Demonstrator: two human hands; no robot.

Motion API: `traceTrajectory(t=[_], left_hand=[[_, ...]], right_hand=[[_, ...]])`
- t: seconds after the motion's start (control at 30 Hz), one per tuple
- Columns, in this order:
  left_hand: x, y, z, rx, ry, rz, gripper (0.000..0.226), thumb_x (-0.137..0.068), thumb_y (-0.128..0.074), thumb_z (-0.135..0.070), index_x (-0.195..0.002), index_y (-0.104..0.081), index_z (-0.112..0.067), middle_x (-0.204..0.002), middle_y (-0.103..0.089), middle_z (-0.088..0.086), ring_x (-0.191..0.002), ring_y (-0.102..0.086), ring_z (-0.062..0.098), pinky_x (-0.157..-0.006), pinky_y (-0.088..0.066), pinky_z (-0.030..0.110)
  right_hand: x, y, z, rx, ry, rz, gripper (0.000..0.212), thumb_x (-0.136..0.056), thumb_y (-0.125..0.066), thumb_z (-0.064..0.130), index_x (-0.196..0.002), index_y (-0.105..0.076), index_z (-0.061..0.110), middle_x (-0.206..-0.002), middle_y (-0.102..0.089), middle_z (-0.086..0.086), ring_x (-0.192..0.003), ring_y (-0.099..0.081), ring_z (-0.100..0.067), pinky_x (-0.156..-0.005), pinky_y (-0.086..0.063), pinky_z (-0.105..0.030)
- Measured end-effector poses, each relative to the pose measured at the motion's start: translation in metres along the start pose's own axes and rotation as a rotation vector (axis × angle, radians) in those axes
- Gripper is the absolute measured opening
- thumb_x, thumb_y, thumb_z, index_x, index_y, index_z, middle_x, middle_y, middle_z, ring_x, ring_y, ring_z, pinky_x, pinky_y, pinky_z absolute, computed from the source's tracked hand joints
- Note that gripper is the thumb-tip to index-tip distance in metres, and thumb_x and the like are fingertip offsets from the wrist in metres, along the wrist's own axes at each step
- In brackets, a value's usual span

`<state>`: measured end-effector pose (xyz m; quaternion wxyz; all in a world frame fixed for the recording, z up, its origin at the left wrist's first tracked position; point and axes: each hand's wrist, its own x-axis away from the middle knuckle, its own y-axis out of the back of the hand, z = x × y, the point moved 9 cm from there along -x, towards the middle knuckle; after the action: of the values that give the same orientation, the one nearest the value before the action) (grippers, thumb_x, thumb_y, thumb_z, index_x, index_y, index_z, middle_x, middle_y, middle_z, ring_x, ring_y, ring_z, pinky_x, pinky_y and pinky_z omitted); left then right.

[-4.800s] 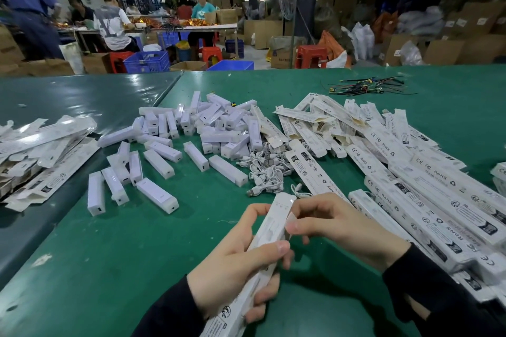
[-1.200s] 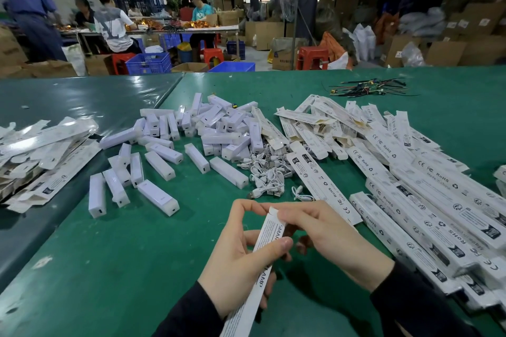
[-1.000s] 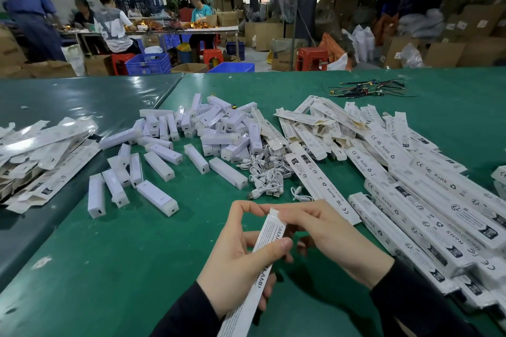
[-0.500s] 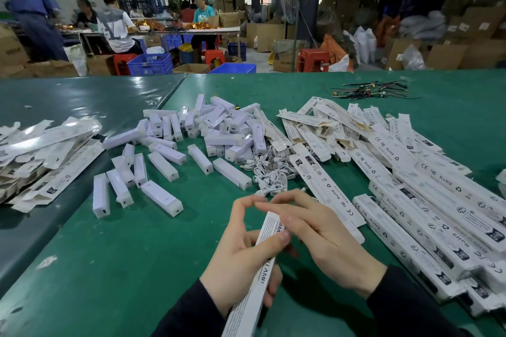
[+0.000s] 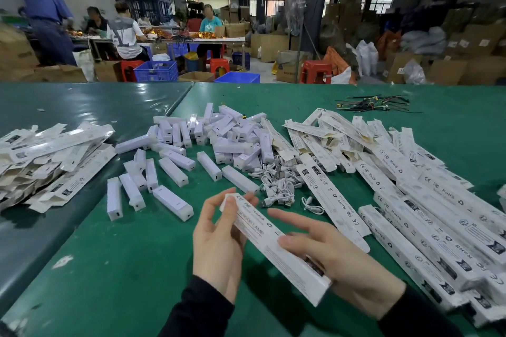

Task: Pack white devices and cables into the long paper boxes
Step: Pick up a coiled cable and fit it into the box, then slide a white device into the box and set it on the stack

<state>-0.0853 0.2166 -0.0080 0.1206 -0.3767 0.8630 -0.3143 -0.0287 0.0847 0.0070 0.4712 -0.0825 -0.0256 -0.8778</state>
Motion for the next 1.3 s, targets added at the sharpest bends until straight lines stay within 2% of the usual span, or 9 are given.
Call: traceTrajectory(t=[0.07, 0.17, 0.3, 0.47, 0.67, 0.83, 0.97, 1.17, 1.3], left_hand=[[0.002, 0.000, 0.006, -0.073, 0.037, 0.000, 0.020, -0.089, -0.054, -0.025, -0.101, -0.065, -0.014, -0.103, -0.073, 0.007, -0.093, -0.067, 0.015, -0.083, -0.050, 0.034], [0.000, 0.005, 0.009, -0.067, 0.076, -0.037, 0.019, -0.098, -0.048, -0.020, -0.108, -0.060, -0.009, -0.108, -0.072, 0.010, -0.103, -0.068, 0.020, -0.089, -0.051, 0.037], [-0.002, 0.009, 0.003, -0.069, 0.068, -0.079, 0.017, -0.100, -0.045, -0.017, -0.097, -0.057, -0.006, -0.104, -0.072, 0.017, -0.099, -0.070, 0.024, -0.082, -0.052, 0.037], [-0.002, 0.013, 0.005, -0.091, 0.084, -0.116, 0.017, -0.101, -0.044, -0.014, -0.093, -0.056, -0.005, -0.099, -0.071, 0.020, -0.093, -0.071, 0.026, -0.079, -0.054, 0.037], [-0.004, 0.021, 0.003, -0.112, 0.085, -0.165, 0.016, -0.100, -0.044, -0.012, -0.091, -0.056, -0.005, -0.093, -0.069, 0.019, -0.086, -0.070, 0.026, -0.072, -0.054, 0.036], [-0.004, 0.023, 0.001, -0.113, 0.085, -0.164, 0.018, -0.100, -0.045, -0.011, -0.088, -0.057, -0.005, -0.083, -0.070, 0.016, -0.077, -0.071, 0.024, -0.065, -0.054, 0.032], [-0.004, 0.021, 0.003, -0.110, 0.091, -0.144, 0.019, -0.099, -0.044, -0.008, -0.086, -0.057, -0.004, -0.076, -0.070, 0.015, -0.074, -0.071, 0.025, -0.057, -0.057, 0.028], [-0.005, 0.014, 0.007, -0.139, 0.091, -0.055, 0.017, -0.096, -0.048, -0.006, -0.085, -0.061, -0.005, -0.077, -0.070, 0.014, -0.075, -0.069, 0.025, -0.058, -0.057, 0.028], [-0.003, -0.002, 0.009, -0.135, 0.136, 0.117, 0.028, -0.084, -0.058, -0.021, -0.106, -0.066, -0.004, -0.104, -0.073, 0.013, -0.097, -0.070, 0.025, -0.080, -0.056, 0.036]], right_hand=[[0.007, 0.020, 0.011, 0.109, 0.024, -0.098, 0.051, -0.075, -0.073, 0.023, -0.124, -0.064, 0.032, -0.096, -0.076, -0.004, -0.074, -0.069, -0.010, -0.066, -0.051, -0.014], [0.035, 0.084, 0.040, 0.332, 0.235, -0.559, 0.039, -0.082, -0.072, 0.021, -0.112, -0.067, 0.045, -0.085, -0.074, 0.013, -0.068, -0.068, -0.004, -0.053, -0.048, -0.009], [0.084, 0.153, 0.065, 1.034, 0.288, -1.063, 0.036, -0.090, -0.061, 0.034, -0.126, -0.060, 0.040, -0.101, -0.065, 0.005, -0.082, -0.061, -0.026, -0.057, -0.052, -0.031], [0.083, 0.200, 0.030, 1.305, -0.216, -1.027, 0.040, -0.087, -0.061, 0.035, -0.125, -0.066, 0.024, -0.126, -0.059, -0.019, -0.117, -0.050, -0.040, -0.102, -0.036, -0.062], [0.041, 0.135, 0.057, 1.300, 0.224, -0.890, 0.041, -0.087, -0.066, 0.029, -0.126, -0.063, 0.021, -0.121, -0.060, -0.011, -0.114, -0.052, -0.030, -0.100, -0.036, -0.053], [-0.028, 0.106, 0.022, 1.465, -0.008, -0.649, 0.075, -0.094, -0.043, 0.060, -0.154, -0.015, 0.025, -0.138, -0.047, -0.002, -0.126, -0.047, -0.019, -0.105, -0.035, -0.039], [-0.043, 0.116, 0.008, 1.559, -0.040, -0.719, 0.066, -0.099, -0.044, 0.044, -0.153, -0.017, 0.017, -0.123, -0.055, -0.003, -0.113, -0.052, -0.021, -0.094, -0.042, -0.034], [-0.016, 0.122, 0.027, 0.942, 0.247, -0.755, 0.039, -0.100, -0.049, 0.027, -0.136, -0.054, 0.015, -0.094, -0.070, -0.007, -0.080, -0.060, -0.019, -0.069, -0.047, -0.027], [-0.011, 0.055, 0.005, -0.097, 0.065, -0.255, 0.033, -0.089, -0.057, 0.026, -0.119, -0.059, 0.011, -0.089, -0.075, -0.011, -0.068, -0.070, -0.023, -0.057, -0.056, -0.026]])
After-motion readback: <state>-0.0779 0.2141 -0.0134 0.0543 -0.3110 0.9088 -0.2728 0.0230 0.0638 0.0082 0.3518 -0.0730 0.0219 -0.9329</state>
